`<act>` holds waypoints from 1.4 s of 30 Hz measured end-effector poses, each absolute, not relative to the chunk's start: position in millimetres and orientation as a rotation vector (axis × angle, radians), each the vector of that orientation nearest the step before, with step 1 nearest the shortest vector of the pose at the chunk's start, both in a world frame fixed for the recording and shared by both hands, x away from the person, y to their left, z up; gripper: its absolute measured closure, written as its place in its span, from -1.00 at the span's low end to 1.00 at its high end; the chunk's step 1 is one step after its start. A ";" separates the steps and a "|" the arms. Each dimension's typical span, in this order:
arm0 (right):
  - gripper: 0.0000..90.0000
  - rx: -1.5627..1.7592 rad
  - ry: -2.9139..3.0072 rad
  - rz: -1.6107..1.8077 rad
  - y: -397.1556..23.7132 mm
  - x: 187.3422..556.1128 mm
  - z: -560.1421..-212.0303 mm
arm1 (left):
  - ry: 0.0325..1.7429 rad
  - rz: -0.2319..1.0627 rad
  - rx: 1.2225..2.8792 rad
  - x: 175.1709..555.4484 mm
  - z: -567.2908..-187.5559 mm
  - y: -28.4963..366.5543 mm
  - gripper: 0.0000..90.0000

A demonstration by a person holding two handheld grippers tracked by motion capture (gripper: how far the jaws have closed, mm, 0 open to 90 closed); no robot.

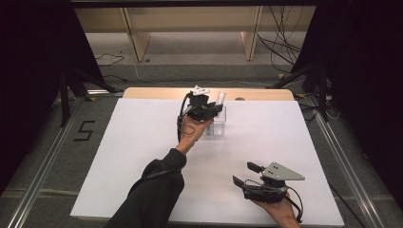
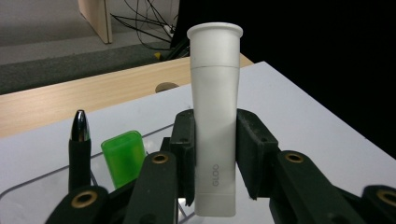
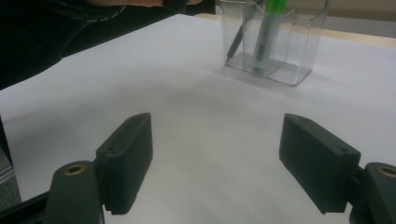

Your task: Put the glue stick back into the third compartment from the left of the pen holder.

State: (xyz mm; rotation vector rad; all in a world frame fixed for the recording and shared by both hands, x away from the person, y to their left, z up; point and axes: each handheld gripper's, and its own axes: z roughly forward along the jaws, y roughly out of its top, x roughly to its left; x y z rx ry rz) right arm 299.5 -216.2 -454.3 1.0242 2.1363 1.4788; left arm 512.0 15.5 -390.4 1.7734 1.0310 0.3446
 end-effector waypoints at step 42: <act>-0.43 1.001 2.165 1.489 -213.4 294.9 -455.0 | 1.069 0.388 1.816 528.3 -406.8 -3.5 0.55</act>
